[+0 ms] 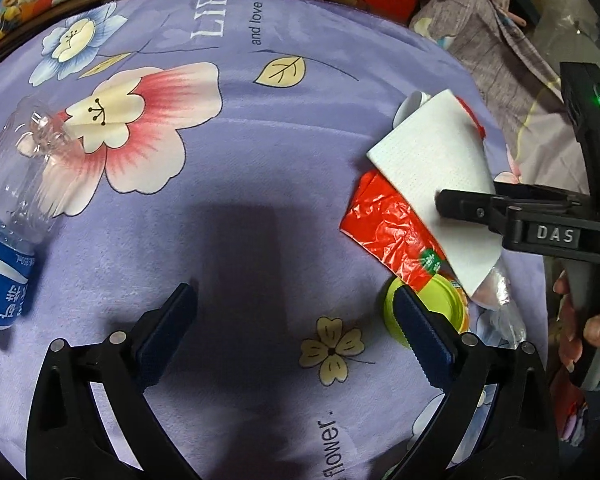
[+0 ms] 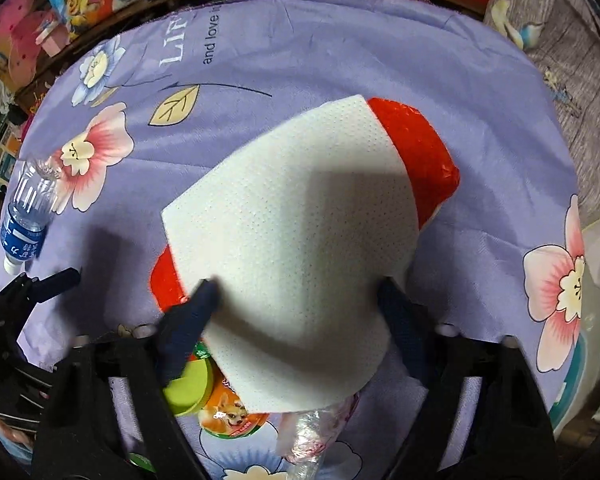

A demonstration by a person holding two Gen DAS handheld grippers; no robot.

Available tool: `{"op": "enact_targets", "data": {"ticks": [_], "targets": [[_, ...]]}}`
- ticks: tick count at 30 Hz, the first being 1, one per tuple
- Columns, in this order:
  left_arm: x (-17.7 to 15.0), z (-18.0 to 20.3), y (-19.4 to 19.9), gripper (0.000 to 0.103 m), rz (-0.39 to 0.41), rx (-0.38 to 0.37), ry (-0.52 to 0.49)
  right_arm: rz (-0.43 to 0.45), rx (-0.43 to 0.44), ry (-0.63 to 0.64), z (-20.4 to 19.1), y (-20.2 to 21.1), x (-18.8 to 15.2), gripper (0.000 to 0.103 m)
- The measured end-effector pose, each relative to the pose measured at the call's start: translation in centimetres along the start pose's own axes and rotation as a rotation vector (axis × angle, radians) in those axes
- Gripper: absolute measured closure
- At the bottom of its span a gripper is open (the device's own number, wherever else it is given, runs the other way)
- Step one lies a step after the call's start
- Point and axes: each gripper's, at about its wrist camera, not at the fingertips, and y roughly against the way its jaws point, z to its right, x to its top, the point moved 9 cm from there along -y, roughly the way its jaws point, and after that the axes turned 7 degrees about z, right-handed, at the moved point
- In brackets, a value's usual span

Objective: Collect trash
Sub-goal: 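Grasp the white tissue with the right tool while the left tool grasps the red wrapper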

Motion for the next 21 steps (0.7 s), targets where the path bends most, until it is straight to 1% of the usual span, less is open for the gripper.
{"op": "enact_targets", "data": {"ticks": [1,2,3,7,11,13,16,21], "targets": [[0.0,0.1,0.0,0.004,-0.002,0.000,-0.001,0.003,0.005,-0.004,0.1,0.2,0.0,0.051],[-0.1,0.3,-0.1,0.004,-0.003,-0.001,-0.002,0.007,0.012,-0.006,0.1,0.5,-0.1,0.062],[-0.1,0.4,-0.1,0.004,-0.005,0.000,-0.004,0.011,0.023,-0.015,0.2,0.8,-0.1,0.070],[-0.1,0.9,0.1,0.004,-0.007,0.003,-0.019,0.030,0.067,-0.056,0.9,2.6,-0.3,0.078],[0.4,2.2,0.3,0.004,0.001,0.008,-0.051,0.068,0.102,-0.089,2.1,5.2,-0.5,0.096],[1.0,3.2,0.2,0.004,0.008,0.011,-0.081,0.089,0.112,-0.113,3.0,6.4,-0.5,0.097],[2.2,5.0,-0.3,0.004,0.020,0.015,-0.143,0.116,0.102,-0.163,5.2,7.7,-0.6,0.097],[3.8,7.9,-2.4,0.004,0.026,0.025,-0.265,0.126,0.131,-0.284,8.8,9.0,-1.5,0.097]]}}
